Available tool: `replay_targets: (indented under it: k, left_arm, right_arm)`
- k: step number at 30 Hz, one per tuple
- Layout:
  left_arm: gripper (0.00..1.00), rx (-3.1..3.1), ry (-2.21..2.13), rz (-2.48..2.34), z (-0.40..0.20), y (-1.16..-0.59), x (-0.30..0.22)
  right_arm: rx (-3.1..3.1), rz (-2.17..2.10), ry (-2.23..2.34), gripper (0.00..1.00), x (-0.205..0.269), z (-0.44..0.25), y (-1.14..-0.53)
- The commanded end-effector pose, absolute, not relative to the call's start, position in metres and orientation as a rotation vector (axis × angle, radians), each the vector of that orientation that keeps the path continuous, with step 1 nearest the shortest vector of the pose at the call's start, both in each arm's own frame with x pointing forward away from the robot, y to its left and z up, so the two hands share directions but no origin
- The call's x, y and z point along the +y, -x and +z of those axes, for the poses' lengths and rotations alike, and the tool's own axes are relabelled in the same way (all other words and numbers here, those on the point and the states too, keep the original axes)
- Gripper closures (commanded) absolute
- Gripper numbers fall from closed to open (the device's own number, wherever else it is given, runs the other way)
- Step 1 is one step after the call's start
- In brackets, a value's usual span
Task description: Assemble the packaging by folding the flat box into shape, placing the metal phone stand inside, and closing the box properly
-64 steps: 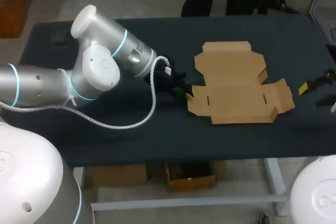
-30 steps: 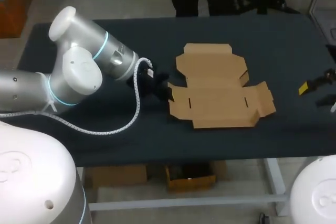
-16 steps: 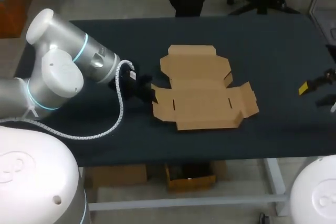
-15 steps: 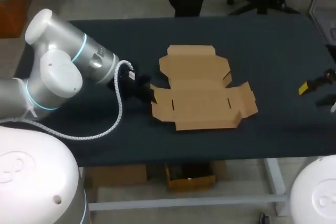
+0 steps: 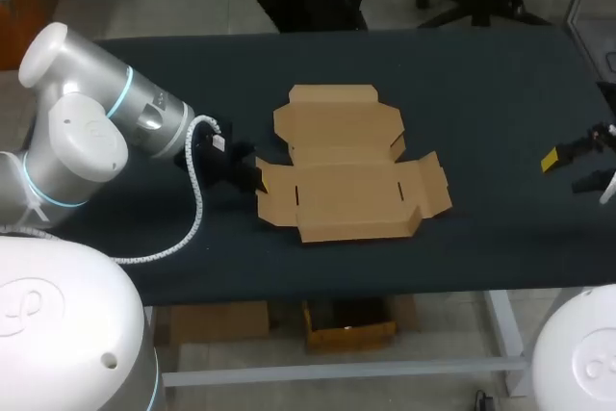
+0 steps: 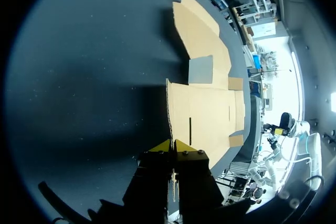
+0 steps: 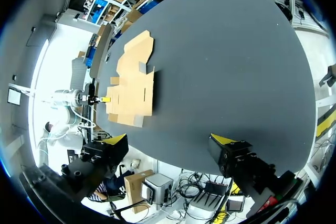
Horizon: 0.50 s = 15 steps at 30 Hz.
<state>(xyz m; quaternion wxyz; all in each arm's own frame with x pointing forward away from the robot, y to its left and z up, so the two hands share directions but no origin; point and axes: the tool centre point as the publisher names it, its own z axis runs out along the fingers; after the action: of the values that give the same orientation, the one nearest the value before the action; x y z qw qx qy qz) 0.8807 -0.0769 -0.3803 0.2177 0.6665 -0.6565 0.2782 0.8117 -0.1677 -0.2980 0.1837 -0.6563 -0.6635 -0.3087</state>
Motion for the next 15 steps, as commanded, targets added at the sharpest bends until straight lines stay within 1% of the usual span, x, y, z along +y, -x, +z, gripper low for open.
replay_targets:
  k: [1, 15]
  left_arm:
    - [1.0, -1.813, -1.833, 0.778, -0.379, -0.878, -0.069]
    - [1.0, -1.824, -1.793, 0.764, -0.386, -0.877, -0.062]
  right_arm:
    - [-1.871, -0.855, 1.845, 0.0, -0.157, -0.299, -0.82]
    - [-1.88, -0.85, 1.811, 0.0, -0.138, -0.298, -0.831]
